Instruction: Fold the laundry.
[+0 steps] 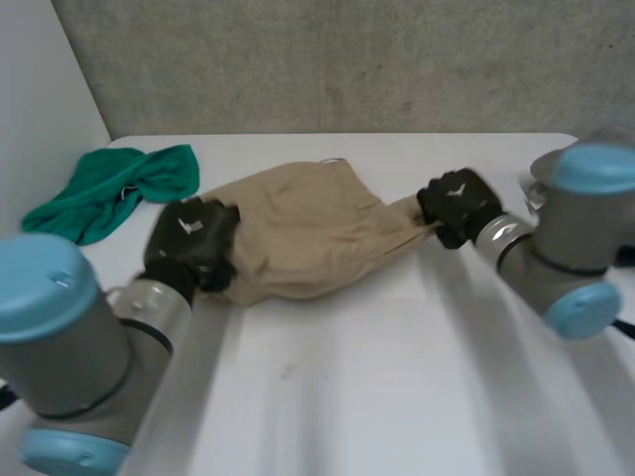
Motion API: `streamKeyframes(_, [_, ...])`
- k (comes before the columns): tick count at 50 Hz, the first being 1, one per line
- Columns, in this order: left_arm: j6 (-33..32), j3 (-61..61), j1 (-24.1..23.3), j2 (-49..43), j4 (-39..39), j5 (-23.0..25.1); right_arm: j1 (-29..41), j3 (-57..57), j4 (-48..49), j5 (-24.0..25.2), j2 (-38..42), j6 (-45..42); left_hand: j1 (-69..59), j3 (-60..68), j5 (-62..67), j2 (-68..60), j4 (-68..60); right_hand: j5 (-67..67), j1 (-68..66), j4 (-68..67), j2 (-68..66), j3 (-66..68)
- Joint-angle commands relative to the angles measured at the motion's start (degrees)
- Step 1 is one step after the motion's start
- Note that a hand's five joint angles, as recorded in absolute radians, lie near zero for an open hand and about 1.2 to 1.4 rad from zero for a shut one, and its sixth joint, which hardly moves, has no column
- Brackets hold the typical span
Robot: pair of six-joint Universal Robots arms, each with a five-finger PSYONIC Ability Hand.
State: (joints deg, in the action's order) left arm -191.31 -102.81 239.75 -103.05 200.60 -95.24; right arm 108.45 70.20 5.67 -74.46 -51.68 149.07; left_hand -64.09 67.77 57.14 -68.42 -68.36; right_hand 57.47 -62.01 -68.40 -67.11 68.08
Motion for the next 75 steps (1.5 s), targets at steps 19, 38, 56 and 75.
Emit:
streamKeyframes(19, [21.16,25.9,6.7,-4.16,-26.76,7.79,-1.84,-9.64,-41.27,-2.0,-22.07,-1.15,-15.91,12.23,12.86,-11.58,-11.64,12.53,-17.99,-11.6,-12.89,11.92])
streamKeyframes(38, [23.35,54.66,9.42,-14.21,0.12,0.5,2.47,-25.48,7.94,-15.98,-12.38,5.35,-15.91,12.23,12.86,-11.58,-11.64,12.53,-17.99,-11.6,-12.89,11.92])
streamKeyframes(56, [21.51,14.58,9.24,-18.14,6.29,4.28,2.21,9.33,5.58,-6.67,-8.98,4.57,-15.91,12.23,12.86,-11.58,-11.64,12.53,-17.99,-11.6,-12.89,11.92])
streamKeyframes(75, [2.36,2.37,10.83,-2.35,-5.93,1.28,0.54,15.05,-2.16,-7.11,-8.61,2.1,51.0,-54.68,-54.05,55.33,55.27,12.53,-17.99,-11.6,-12.89,11.92])
